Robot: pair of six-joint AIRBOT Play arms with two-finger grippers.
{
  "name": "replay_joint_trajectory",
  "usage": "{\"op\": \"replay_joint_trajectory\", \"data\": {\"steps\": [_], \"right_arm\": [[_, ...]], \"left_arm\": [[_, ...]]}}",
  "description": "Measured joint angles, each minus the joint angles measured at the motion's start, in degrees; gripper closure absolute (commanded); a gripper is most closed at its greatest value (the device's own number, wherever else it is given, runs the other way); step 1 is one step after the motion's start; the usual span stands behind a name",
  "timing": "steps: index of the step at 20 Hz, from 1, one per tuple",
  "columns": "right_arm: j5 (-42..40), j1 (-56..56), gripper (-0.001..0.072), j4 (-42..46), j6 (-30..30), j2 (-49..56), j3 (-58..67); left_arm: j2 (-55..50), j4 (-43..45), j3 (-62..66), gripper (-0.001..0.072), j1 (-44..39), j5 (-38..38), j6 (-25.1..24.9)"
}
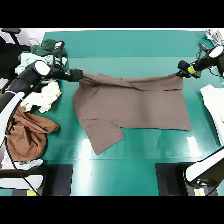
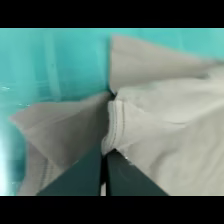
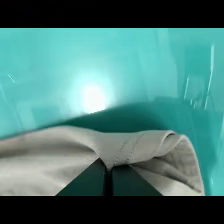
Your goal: Fold the shirts.
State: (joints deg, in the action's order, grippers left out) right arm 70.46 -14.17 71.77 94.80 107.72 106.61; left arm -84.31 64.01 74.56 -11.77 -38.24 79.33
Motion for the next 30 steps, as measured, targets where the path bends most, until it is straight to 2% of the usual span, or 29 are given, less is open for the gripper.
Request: {"op": "replay_joint_trajectory", "data": {"steps": [5, 11, 19, 20, 23, 24, 25, 30], "right_arm": [[8.79, -0.44, 0.0695, 0.31, -0.09, 6.4, 8.81], [14.43, -2.95, 0.0695, 2.36, -0.79, 8.0, 9.25], [22.86, -7.1, 0.0688, 2.99, -0.87, 8.13, 10.88], [23.39, -7.17, 0.0657, 3.04, -0.87, 8.13, 10.99], [23.82, -6.64, 0.0488, 4.0, -0.85, 8.13, 11.13], [23.89, -6.03, 0.044, 3.85, -0.87, 8.13, 11.15], [23.93, -5.38, 0.0385, 3.54, -0.92, 8.13, 11.19], [23.61, -3.28, 0.0369, 6.91, -1.51, 6.67, 11.19]], "left_arm": [[-2.08, 4.66, -0.07, 0.0682, -2.6, 0.07, 0.59], [-3.19, 8.94, -1.49, 0.0682, -3.28, -1.84, 2.64], [-3.39, 10.54, -2.43, 0.0682, -3.39, -1.46, 3.15], [-3.43, 10.58, -2.45, 0.0682, -3.39, -1.46, 3.15], [-3.91, 11.21, -2.6, 0.068, -3.28, -2.23, 3.17], [-4.04, 11.19, -2.78, 0.0567, -3.23, -2.49, 3.19], [-4.22, 11.04, -2.95, 0.0395, -3.26, -2.91, 3.19], [-4.42, 10.75, -3.34, 0.0388, -3.34, -5.92, 3.21]]}}
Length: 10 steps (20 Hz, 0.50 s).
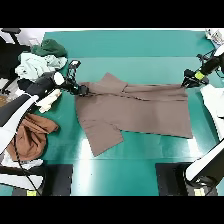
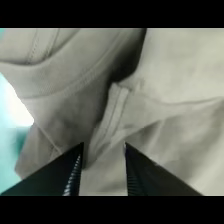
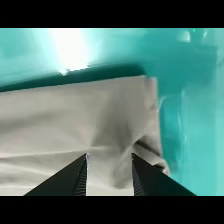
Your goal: Fold the shirts.
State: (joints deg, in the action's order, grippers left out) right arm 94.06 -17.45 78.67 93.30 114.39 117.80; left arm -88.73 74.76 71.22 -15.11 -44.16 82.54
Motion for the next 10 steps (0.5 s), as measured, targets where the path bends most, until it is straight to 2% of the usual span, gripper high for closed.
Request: {"op": "replay_joint_trajectory", "data": {"steps": [5, 10], "right_arm": [[-3.04, 0.35, 0.0368, 1.38, 0.31, -4.94, -0.02], [-10.05, 2.51, 0.0368, -6.25, 0.31, -11.65, -5.73]], "left_arm": [[5.46, 0.11, 0.04, 0.0388, 0.04, -0.09, -0.04], [8.68, 0.68, 1.81, 0.0386, 0.7, 2.69, 1.6]]}}
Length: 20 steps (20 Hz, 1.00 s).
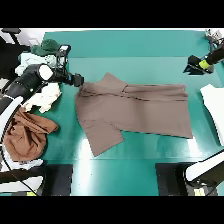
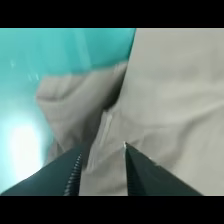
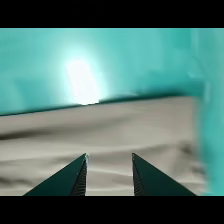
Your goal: Fold the shirts.
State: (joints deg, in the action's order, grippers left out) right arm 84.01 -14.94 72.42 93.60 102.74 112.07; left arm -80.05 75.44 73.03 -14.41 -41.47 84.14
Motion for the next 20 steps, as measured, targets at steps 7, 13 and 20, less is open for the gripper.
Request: {"op": "replay_joint_trajectory", "data": {"steps": [7, 13, 20], "right_arm": [[-5.92, 9.77, 0.014, -4.15, -3.76, -7.41, -13.46], [-9.9, 13.11, 0.014, -4.92, -5.07, -12.96, -22.21], [-12.55, 12.39, 0.014, -5.03, -6.16, -18.64, -28.0]], "left_arm": [[-17.35, -6.25, 21.46, 0.0221, 0.83, -8.48, 1.27], [-33.88, -26.27, 36.89, 0.0072, 5.35, -17.7, -1.31], [-41.2, -33.07, 40.06, 0.0074, 6.6, -19.15, -4.09]]}}
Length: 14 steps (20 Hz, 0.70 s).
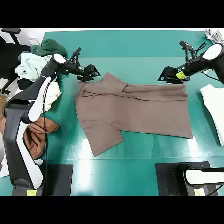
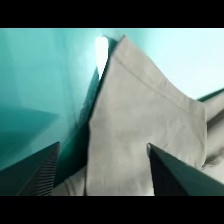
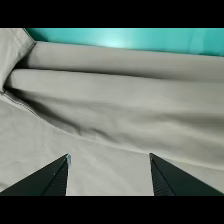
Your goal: Fold the shirts.
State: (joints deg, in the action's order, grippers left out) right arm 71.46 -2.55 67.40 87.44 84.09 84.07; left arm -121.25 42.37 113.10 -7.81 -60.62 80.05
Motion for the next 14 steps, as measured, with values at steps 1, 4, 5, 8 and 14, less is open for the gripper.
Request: {"op": "replay_joint_trajectory", "data": {"steps": [1, 4, 5, 8, 14], "right_arm": [[-0.15, -0.11, 0.014, 0.09, -0.04, -0.44, -0.39], [-0.52, -0.07, 0.014, 0.07, -0.13, -1.11, -0.98], [-0.68, 0.13, 0.014, 0.07, -0.13, -1.25, -1.09], [-0.55, 0.79, 0.0141, 0.07, -0.13, -1.44, -1.22], [1.73, 1.27, 0.0141, 0.09, -0.15, -1.55, -1.31]], "left_arm": [[-0.31, -0.15, 0.11, 0.0106, -0.09, -0.63, -0.61], [-0.96, -0.09, 0.26, 0.0293, -1.62, -2.69, -3.08], [-1.09, 0.26, 0.31, 0.0434, -2.34, -3.41, -3.96], [-1.27, 0.44, 0.63, 0.068, -4.0, -1.27, -5.7], [2.01, -0.24, 4.98, 0.0682, -4.98, 1.84, -6.75]]}}
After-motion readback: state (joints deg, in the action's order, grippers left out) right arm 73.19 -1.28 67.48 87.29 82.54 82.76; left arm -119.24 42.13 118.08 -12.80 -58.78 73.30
